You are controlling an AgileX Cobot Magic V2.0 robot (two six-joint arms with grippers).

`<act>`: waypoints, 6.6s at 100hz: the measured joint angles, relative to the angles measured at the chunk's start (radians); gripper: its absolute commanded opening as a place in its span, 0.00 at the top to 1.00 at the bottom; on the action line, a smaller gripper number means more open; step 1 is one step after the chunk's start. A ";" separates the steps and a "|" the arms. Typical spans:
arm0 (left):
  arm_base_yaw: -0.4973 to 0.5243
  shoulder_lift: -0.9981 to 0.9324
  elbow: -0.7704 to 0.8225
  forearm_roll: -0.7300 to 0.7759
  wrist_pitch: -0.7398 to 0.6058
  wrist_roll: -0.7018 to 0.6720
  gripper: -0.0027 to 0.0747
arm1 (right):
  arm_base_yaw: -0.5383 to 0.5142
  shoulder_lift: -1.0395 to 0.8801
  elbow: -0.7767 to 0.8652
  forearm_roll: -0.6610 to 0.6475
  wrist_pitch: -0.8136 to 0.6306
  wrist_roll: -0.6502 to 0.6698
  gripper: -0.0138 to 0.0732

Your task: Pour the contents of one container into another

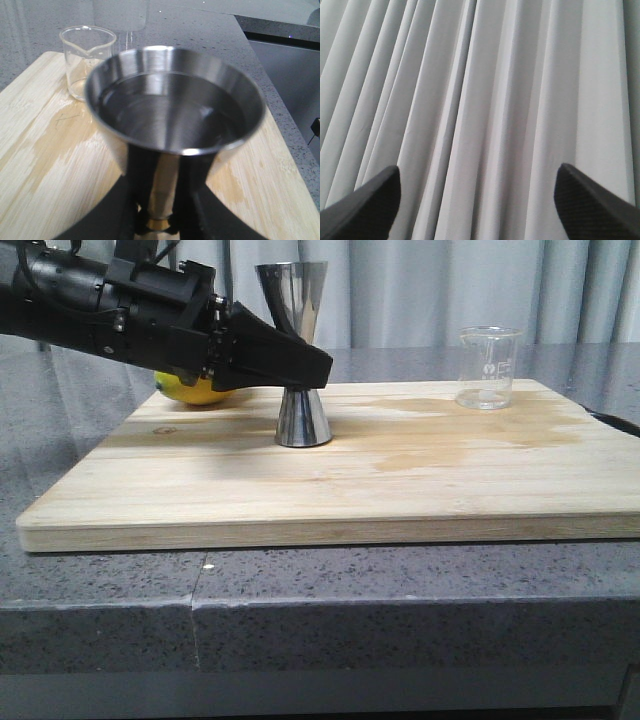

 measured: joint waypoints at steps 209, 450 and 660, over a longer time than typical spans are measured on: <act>0.000 -0.067 0.000 0.097 -0.009 -0.016 0.50 | 0.000 0.000 0.000 -0.002 0.006 0.000 0.19; 0.473 -0.808 -0.055 0.123 -0.287 -0.466 0.53 | 0.000 -0.199 0.000 0.347 0.292 -0.460 0.19; 0.308 -1.731 0.992 -0.081 -0.943 -0.700 0.99 | 0.000 -1.000 0.455 0.976 0.686 -1.133 0.93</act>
